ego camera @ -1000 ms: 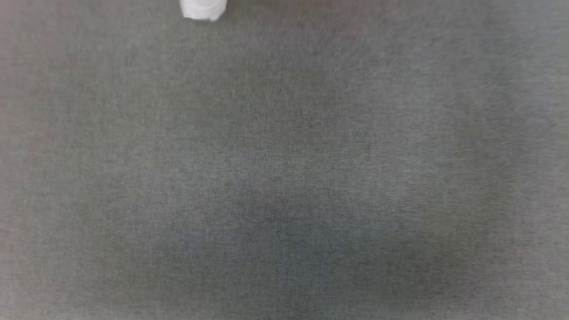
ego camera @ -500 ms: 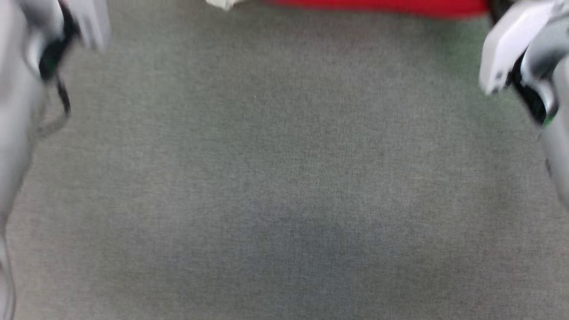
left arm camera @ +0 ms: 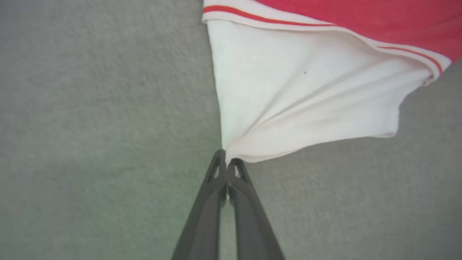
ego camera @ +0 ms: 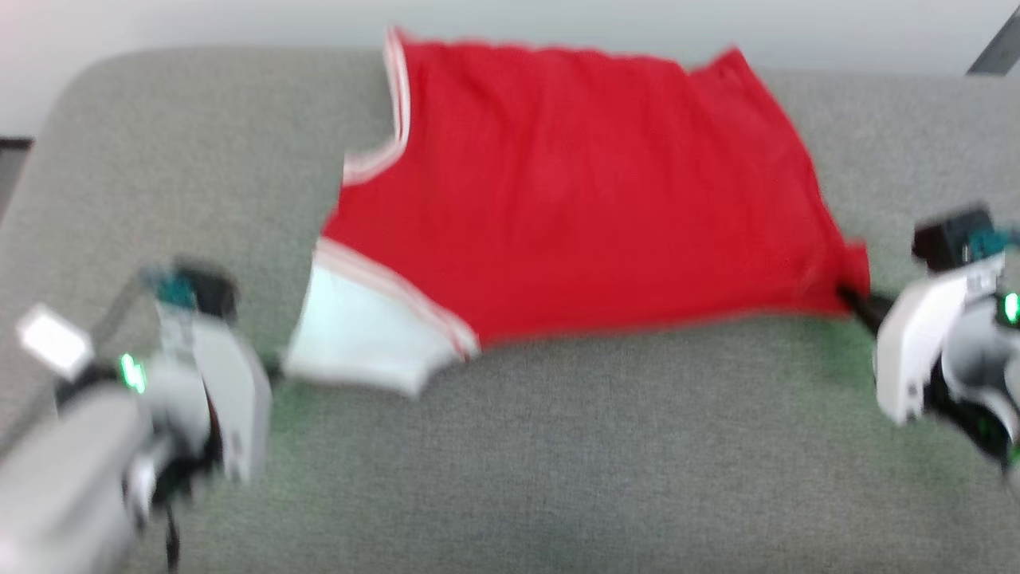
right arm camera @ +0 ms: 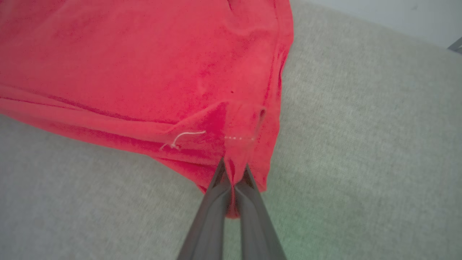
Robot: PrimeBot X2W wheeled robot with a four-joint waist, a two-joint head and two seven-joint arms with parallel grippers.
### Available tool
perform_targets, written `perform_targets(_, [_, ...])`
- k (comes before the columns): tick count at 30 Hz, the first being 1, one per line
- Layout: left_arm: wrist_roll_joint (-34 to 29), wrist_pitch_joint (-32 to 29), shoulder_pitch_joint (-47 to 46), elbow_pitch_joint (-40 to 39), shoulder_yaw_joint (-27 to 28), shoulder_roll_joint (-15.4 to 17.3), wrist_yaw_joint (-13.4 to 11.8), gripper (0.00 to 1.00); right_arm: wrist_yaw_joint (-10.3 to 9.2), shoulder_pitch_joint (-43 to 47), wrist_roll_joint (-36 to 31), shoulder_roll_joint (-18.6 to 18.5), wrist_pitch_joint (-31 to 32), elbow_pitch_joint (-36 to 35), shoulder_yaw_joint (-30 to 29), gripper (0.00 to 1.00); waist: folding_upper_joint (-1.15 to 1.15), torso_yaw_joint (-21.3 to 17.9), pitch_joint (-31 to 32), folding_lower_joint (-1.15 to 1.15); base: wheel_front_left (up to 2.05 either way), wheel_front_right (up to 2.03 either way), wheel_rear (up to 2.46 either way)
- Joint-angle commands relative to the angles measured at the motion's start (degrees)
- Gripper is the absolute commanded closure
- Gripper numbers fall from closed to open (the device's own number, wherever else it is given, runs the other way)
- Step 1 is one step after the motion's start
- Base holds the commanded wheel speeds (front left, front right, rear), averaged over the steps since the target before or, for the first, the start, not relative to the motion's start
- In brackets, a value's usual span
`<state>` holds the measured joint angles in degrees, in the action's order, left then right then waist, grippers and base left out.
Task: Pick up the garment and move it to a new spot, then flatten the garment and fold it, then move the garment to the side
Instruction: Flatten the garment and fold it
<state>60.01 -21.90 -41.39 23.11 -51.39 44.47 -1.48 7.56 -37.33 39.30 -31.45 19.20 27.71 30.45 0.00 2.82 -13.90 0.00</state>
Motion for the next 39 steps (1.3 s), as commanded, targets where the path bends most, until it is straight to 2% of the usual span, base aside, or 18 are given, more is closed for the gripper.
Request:
perform_targets(1, [0.7,-0.5,2.8,-2.4,-0.1,1.5,-1.8,1.00,-0.15,2.0,0.8,-1.2,0.5,-0.8,-0.5,1.00,0.00,0.1,3.6,0.00,0.00,0.00,0.00])
perform_targets(5, [4.3,-1.7,13.9,-17.5,-0.4,6.8,-10.5,1.00,-0.14,10.4,3.5,-3.9,4.0,-6.2,-1.8,1.00,0.00,0.3,5.5,0.00,0.00,0.00,0.00])
perform_targets(9, [7.2,-1.5,22.4,-28.9,-0.7,10.9,-17.6,1.00,-0.13,18.8,6.2,-5.6,8.7,-11.2,-3.4,1.00,0.00,0.2,6.8,0.00,0.00,0.00,0.00])
perform_targets(13, [8.8,-1.4,28.0,-36.3,-1.2,13.9,-22.1,1.00,-0.13,26.6,8.3,-6.9,13.3,-16.4,-5.9,1.00,0.00,0.1,7.0,0.00,0.00,0.00,0.00])
perform_targets(18, [11.2,-0.4,32.6,-41.4,-1.1,15.8,-25.7,1.00,-0.13,34.3,9.1,-7.4,17.3,-22.5,-9.5,1.00,0.00,-0.6,6.5,0.00,0.00,0.00,0.00])
perform_targets(23, [11.5,0.0,33.7,-44.4,-0.8,17.2,-26.9,1.00,-0.13,38.6,8.8,-6.2,18.7,-26.5,-13.5,1.00,0.00,-1.2,6.1,0.00,0.00,0.00,0.00])
perform_targets(30, [8.1,-0.5,27.2,-48.3,3.3,22.4,-27.3,1.00,-0.13,37.6,5.7,-2.9,18.3,-31.1,-19.4,1.00,0.00,-2.0,5.2,0.00,0.00,0.00,0.00])
perform_targets(34, [4.2,-2.5,20.1,-48.3,5.9,24.4,-24.8,1.00,-0.13,34.1,2.6,-0.8,18.8,-32.3,-21.5,1.00,0.00,-2.5,4.5,0.00,0.00,0.00,0.00])
perform_targets(38, [0.9,-5.7,11.8,-44.3,6.8,22.3,-19.8,1.00,-0.13,28.7,-1.2,1.4,19.2,-30.8,-22.6,1.00,0.00,-3.2,3.4,0.00,0.00,0.00,0.00])
perform_targets(39, [0.9,-5.7,11.8,-44.3,6.8,22.3,-19.8,1.00,-0.13,28.7,-1.2,1.4,19.2,-30.8,-22.6,1.00,0.00,-3.2,3.4,0.00,0.00,0.00,0.00])
